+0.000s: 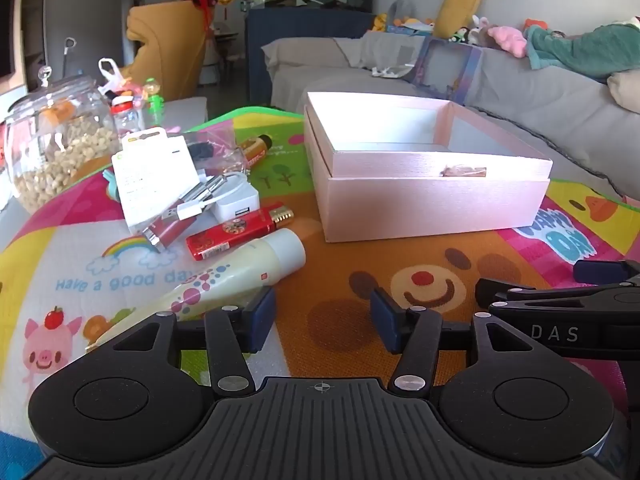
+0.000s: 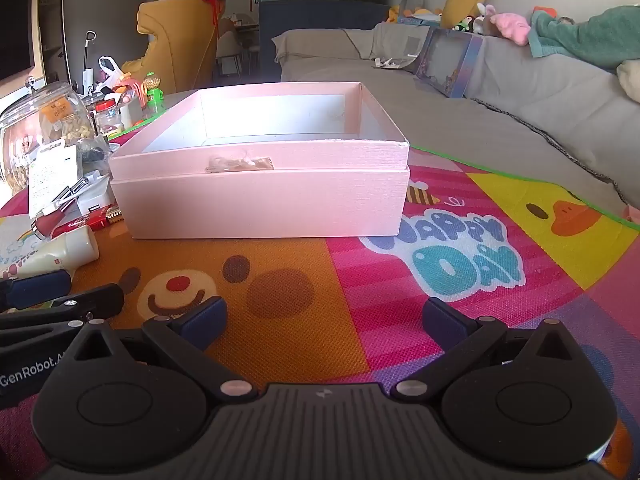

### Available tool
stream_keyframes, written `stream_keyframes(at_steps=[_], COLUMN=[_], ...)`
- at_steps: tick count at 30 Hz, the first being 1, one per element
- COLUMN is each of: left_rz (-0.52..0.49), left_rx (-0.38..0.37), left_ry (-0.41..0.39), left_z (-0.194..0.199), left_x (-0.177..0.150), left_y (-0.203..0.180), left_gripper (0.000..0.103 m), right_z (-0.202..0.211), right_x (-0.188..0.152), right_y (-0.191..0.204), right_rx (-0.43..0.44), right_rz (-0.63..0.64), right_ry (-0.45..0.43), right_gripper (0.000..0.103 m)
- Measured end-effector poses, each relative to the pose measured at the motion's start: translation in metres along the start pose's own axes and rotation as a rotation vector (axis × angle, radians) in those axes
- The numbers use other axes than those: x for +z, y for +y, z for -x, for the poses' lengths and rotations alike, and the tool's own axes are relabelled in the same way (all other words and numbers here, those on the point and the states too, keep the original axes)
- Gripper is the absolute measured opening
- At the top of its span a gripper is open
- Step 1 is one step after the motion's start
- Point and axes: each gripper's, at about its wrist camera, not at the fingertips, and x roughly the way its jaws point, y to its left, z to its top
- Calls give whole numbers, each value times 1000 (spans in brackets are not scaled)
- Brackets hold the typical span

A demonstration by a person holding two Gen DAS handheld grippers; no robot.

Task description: Organize rigid objects

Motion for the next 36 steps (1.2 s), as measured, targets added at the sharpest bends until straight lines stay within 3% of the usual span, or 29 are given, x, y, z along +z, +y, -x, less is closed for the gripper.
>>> stream_keyframes(at_steps=[36], left_rz=[-5], left_rx=[8], left_ry=[-4], left_z=[-2], left_x=[0], left_y=[-2], left_gripper=[58], right_z=[1], right_x=[0], right_y=[0], right_rx=[4], right_rz=[-4], right_ry=[-3], right_gripper=[103])
